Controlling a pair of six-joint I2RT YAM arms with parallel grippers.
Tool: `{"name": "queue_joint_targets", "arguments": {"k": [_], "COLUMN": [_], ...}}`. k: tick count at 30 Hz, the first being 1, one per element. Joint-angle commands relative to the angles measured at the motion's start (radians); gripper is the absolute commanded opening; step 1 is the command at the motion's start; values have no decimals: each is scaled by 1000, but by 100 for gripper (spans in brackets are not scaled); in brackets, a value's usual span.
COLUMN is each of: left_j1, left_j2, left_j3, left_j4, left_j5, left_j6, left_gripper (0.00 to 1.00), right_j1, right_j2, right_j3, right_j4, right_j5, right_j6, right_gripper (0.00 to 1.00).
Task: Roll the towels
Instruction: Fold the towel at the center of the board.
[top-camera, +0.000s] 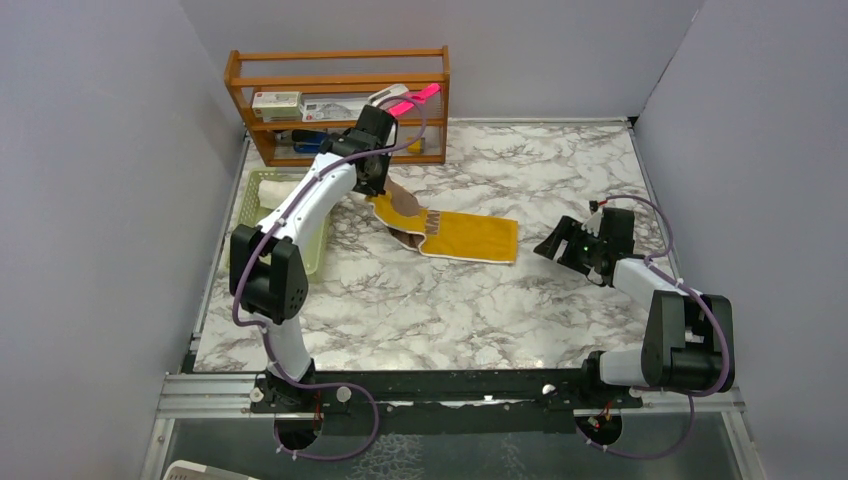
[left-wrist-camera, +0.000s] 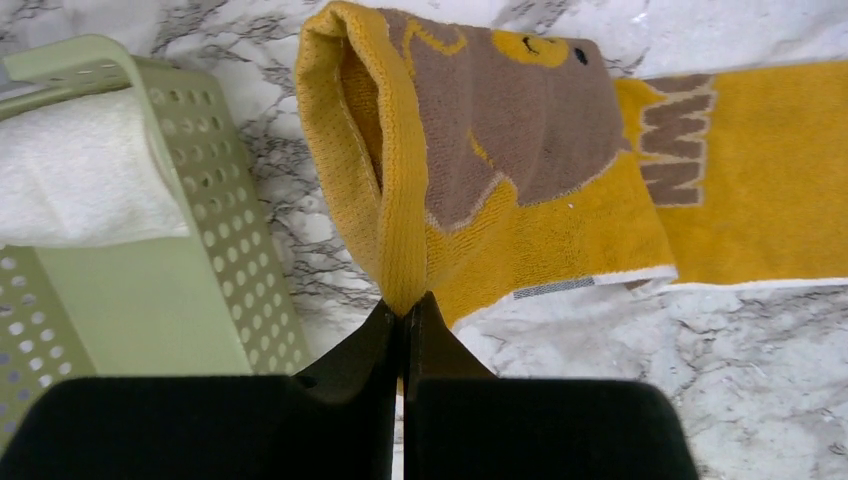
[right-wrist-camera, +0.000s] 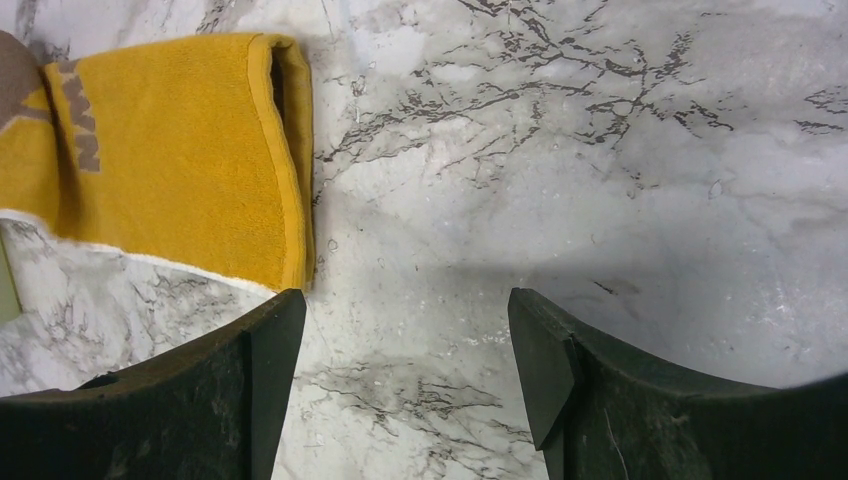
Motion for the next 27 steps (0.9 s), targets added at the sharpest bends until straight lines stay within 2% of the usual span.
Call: {"name": "queue_joint_targets", "arguments": {"k": [1,5,11,19,22,27], "left_j1": [32,68,138,153,130,28], "left_j2": [-57,-80,-91,-95,-90,-56], "left_j3": [-12,-36,-52,-40,-54,-65], "left_j4": [-13,-19,-18,-18,-16,-15], "left_j5": [-99,-141,-125,-47,5,-24], "left_j6": [58,75,62,51,22,-8], "left_gripper": [0,0,0,0,0,0], "right_j1": [9,11,17,23,25,28], "right_j2": [0,8,25,38,41,49], "right_j3": [7,8,10,10,11,13], "right_j4": [-2,1,7,14,15,20], "right_j5": [-10,-10,-24,-25,-25,-30], "right_j6": [-21,-21,-22,-24,-25,-25], "right_gripper": [75,75,75,75,75,75]}}
